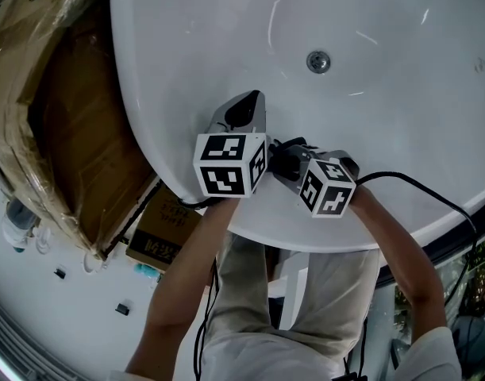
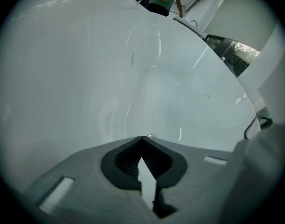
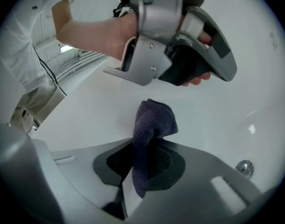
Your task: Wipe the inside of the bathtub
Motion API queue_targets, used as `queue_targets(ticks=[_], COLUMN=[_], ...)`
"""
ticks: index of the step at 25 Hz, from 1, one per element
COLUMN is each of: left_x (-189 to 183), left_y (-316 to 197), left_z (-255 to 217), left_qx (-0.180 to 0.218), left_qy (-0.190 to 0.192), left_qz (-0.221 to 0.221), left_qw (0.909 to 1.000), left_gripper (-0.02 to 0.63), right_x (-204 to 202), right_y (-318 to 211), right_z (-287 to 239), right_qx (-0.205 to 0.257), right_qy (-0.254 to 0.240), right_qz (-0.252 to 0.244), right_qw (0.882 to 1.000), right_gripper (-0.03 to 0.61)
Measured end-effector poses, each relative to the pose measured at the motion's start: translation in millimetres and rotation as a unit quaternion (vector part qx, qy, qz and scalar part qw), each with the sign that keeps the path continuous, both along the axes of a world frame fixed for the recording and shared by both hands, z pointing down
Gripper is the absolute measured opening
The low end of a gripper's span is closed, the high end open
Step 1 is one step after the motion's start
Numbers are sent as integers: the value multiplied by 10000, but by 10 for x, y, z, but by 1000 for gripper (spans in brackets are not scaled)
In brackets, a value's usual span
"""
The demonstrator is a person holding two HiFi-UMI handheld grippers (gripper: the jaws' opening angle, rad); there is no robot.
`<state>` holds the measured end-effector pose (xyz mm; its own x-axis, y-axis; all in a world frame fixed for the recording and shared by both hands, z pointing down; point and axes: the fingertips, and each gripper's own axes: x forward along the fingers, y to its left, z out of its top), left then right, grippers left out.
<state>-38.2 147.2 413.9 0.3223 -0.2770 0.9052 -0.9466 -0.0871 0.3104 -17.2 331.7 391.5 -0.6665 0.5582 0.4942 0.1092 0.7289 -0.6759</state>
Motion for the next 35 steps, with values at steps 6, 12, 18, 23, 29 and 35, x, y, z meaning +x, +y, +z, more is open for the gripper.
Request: queue_targets(ticks=[6,12,18,23,29,35], left_x=[-3,-16,-23,-8,8,40], left_y=[-14,-33,-41,-49,-17,-2], left_z=[-4,25,34,42,77,91], left_qx=[20,19,42,49,27,38], left_qy=[-2,-25,-43,-1,26,58], left_qz=[-18,-49,-61,-93,-106,-109], left_qw=[10000,10000,10000,9999,9999,9999], left_gripper=[-2,-2,-2,-2,-3,-3], right_x=[-34,-25,77,152,270,469], right_y=[154,271,406,268,-105,-488], right_z=[-513,-890,-1265,-1143,-532,77], right_qx=[-285,-671,-1312,-976,30,524], right_qy=[-485,-1035,-1646,-1761,-1133,-486], right_qz=[-122,-225,-953,-778,-360,-28], right_qw=[9983,9921,9729,9764,9929,9974], right_gripper=[49,49,49,49,49,49])
